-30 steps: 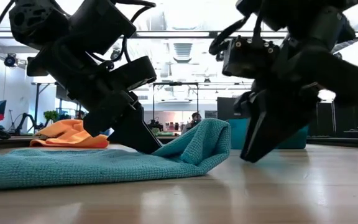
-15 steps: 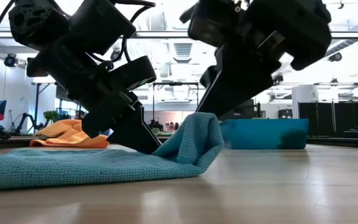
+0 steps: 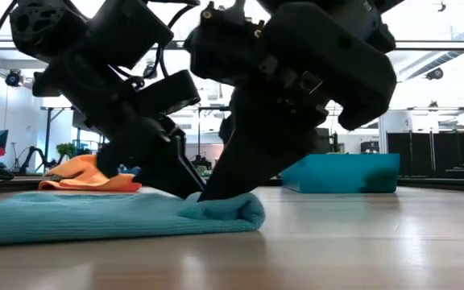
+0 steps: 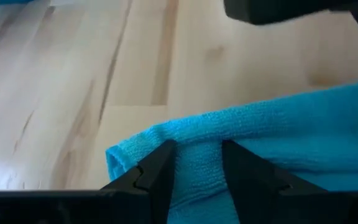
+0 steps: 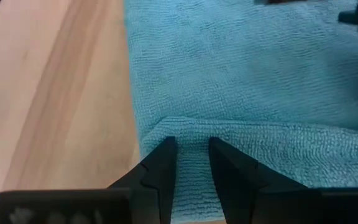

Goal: Roll microfiber towels into tight, uniform cylinder then place into a basket
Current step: Roll the blue towel

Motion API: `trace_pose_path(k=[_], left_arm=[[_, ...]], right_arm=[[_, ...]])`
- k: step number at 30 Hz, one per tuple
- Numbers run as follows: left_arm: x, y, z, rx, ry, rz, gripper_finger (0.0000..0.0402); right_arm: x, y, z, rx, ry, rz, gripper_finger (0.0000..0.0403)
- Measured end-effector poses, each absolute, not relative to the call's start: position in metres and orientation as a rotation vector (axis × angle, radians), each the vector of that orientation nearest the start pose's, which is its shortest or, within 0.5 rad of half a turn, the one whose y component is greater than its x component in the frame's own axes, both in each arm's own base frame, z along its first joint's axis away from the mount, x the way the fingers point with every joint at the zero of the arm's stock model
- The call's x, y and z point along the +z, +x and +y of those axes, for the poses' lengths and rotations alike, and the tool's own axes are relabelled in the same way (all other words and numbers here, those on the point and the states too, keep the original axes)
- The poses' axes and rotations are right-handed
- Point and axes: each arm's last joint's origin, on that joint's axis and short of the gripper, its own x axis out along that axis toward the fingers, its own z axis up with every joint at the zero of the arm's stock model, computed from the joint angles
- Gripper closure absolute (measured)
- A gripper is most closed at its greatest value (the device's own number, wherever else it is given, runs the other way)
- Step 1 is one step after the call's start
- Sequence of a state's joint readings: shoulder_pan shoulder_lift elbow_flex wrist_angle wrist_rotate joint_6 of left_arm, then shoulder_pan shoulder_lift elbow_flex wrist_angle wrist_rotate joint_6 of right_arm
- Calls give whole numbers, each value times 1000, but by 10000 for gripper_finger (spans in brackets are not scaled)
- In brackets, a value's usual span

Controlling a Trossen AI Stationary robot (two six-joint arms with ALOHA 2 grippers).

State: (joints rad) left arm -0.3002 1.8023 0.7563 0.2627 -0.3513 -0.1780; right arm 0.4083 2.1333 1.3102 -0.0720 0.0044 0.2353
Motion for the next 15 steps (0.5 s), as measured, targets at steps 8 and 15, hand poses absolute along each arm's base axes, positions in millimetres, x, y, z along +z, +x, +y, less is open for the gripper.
trace_pose_path(k=[8,15], left_arm=[[136,299,-84,88,126,763,276],[168,280,-96,75,0,731,276]], right_arm=[[116,392,176,288,24,947,307],[117,390,178,302,25,955,307]])
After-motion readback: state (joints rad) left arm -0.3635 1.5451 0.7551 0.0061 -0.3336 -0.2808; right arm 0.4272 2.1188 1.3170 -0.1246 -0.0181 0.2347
